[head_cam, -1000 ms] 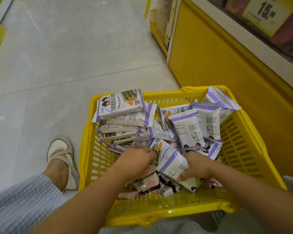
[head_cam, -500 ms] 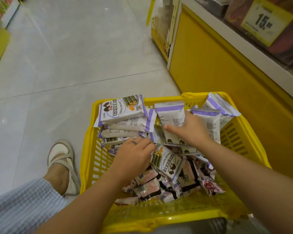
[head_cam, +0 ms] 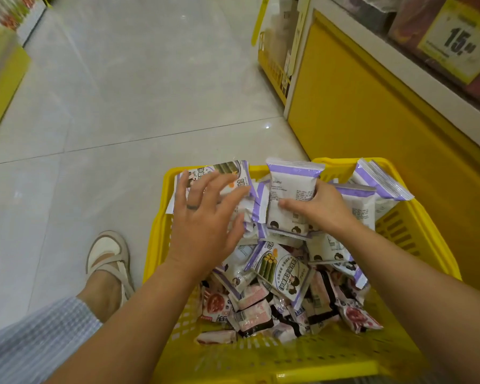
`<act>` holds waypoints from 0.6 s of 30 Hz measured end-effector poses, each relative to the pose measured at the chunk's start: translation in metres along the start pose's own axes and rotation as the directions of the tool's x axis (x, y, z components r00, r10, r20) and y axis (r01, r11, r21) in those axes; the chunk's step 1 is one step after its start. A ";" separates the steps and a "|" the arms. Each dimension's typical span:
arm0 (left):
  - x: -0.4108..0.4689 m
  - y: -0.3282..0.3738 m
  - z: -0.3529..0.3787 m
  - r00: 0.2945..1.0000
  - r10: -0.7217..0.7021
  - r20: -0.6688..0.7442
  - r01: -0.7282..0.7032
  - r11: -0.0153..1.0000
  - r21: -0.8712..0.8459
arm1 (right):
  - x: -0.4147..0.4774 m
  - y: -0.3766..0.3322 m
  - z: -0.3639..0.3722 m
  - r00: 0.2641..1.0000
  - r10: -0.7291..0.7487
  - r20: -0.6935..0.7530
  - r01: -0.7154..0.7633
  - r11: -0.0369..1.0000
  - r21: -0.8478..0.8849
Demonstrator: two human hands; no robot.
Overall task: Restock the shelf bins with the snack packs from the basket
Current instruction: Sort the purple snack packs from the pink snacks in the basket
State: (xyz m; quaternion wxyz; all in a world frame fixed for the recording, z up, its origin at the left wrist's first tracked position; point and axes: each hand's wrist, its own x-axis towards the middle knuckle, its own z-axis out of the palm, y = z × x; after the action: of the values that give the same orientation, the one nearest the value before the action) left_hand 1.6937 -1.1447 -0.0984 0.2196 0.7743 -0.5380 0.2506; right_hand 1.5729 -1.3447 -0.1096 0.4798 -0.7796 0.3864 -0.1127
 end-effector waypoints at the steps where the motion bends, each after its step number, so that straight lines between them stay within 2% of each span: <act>1: 0.000 -0.003 0.001 0.997 -0.035 0.067 0.033 0.999 0.021 | 0.000 0.000 0.001 0.999 -0.007 0.034 0.007 1.000 0.009; 3: -0.002 -0.006 0.004 0.978 -0.079 0.194 0.069 0.996 0.058 | 0.000 0.003 0.004 0.998 -0.013 0.060 0.013 1.000 -0.001; 7: -0.012 -0.010 0.006 0.932 -0.111 0.345 0.077 0.991 0.109 | 0.000 0.007 0.013 0.996 -0.019 -0.088 0.007 0.991 -0.135; 11: -0.014 -0.012 0.008 0.934 -0.105 0.343 0.065 0.990 0.125 | -0.002 0.007 0.030 0.989 -0.137 -0.059 0.099 0.900 -0.425; 14: -0.015 -0.013 0.010 0.945 -0.098 0.312 0.063 0.991 0.122 | 0.000 0.004 0.031 0.979 -0.205 -0.018 0.177 0.882 -0.438; 18: -0.015 -0.014 0.010 0.948 -0.099 0.304 0.063 0.990 0.127 | -0.005 0.012 0.020 0.954 -0.281 0.102 0.299 0.890 -0.345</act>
State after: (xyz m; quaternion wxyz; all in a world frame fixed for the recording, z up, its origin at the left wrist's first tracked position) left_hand 1.7040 -1.1353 -0.1168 0.0975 0.8368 -0.5181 0.1479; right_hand 1.5749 -1.3309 -0.1292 0.3173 -0.9051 0.2677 -0.0919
